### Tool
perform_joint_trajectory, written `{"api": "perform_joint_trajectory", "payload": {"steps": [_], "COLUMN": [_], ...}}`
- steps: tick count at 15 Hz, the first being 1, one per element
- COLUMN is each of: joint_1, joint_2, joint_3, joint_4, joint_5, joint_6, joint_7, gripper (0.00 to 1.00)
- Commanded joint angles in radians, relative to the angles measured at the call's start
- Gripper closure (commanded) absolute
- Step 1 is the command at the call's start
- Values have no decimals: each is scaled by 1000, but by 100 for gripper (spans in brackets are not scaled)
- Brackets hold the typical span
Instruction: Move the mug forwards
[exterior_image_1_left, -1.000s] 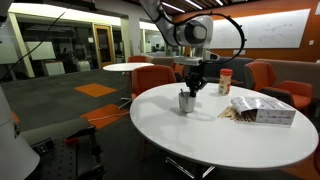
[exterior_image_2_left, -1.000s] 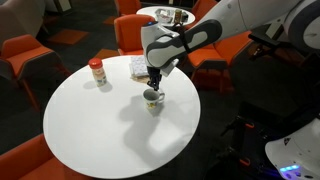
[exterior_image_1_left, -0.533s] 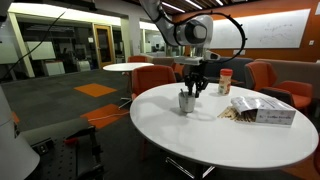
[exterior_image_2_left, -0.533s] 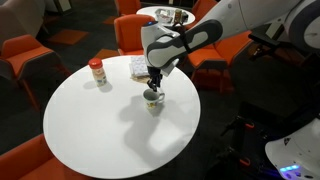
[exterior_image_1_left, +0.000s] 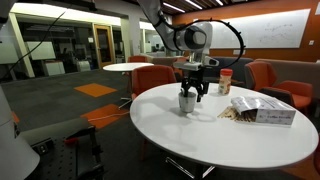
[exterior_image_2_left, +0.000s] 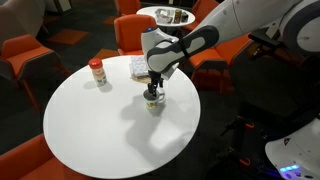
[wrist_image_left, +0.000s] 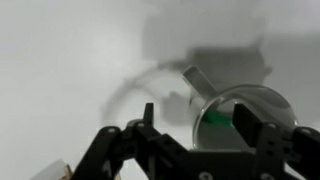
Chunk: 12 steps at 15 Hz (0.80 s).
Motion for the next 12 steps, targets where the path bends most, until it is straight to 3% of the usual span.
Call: {"api": "perform_joint_trajectory", "payload": {"steps": [1, 7, 12], "joint_1": [-7, -9, -13], "joint_2": [5, 2, -17], "joint_3": [6, 8, 14], "joint_4": [-4, -8, -24], "joint_5": [-18, -27, -18], "joint_6": [29, 53, 55], "joint_7": [-23, -41, -49], "gripper": [46, 99, 100]}}
